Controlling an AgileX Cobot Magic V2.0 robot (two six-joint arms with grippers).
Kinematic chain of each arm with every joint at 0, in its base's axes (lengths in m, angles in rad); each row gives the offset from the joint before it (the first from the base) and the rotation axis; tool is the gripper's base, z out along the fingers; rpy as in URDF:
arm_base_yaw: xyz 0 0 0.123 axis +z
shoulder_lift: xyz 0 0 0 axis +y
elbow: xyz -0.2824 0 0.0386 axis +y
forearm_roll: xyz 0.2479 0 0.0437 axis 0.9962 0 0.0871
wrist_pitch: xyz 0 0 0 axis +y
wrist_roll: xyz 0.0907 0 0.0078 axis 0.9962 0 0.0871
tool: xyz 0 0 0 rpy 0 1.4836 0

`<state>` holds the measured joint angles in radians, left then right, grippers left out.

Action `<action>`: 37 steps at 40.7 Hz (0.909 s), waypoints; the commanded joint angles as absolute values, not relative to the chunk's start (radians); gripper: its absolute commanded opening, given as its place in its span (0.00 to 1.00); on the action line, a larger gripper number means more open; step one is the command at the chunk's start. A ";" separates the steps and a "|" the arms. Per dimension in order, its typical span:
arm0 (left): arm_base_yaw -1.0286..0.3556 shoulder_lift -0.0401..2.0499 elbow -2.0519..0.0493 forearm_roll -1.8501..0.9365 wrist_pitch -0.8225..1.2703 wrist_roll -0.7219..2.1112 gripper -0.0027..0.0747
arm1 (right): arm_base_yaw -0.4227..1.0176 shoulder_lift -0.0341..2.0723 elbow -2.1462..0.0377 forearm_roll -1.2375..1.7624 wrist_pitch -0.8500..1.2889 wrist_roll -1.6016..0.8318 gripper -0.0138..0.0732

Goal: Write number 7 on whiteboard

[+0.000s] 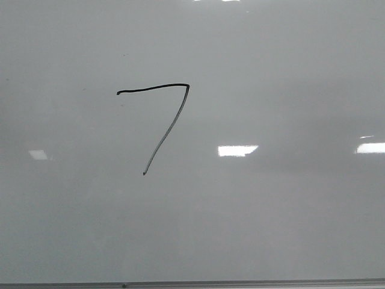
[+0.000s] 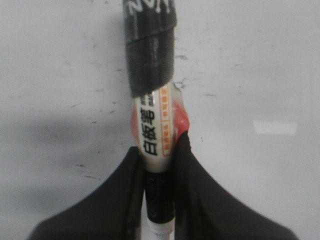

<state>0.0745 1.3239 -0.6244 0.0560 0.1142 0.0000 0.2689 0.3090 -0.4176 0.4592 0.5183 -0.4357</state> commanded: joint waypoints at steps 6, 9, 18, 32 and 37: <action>0.077 1.428 -0.694 0.056 -0.079 0.000 0.01 | 0.264 0.315 -0.444 0.485 0.440 -0.441 0.09; 0.077 1.451 -0.697 0.056 -0.084 0.000 0.03 | 0.264 0.315 -0.444 0.485 0.440 -0.441 0.09; 0.077 1.446 -0.697 0.056 -0.073 0.000 0.50 | 0.264 0.315 -0.444 0.485 0.441 -0.441 0.09; 0.077 1.271 -0.690 0.085 0.030 0.000 0.63 | 0.264 0.315 -0.444 0.485 0.440 -0.441 0.09; 0.077 1.123 -0.670 0.106 0.073 0.000 0.63 | 0.264 0.315 -0.444 0.485 0.440 -0.441 0.09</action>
<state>0.0745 1.2339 -0.6563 0.0945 0.1042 0.0000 0.2689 0.3090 -0.4176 0.4613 0.5125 -0.4357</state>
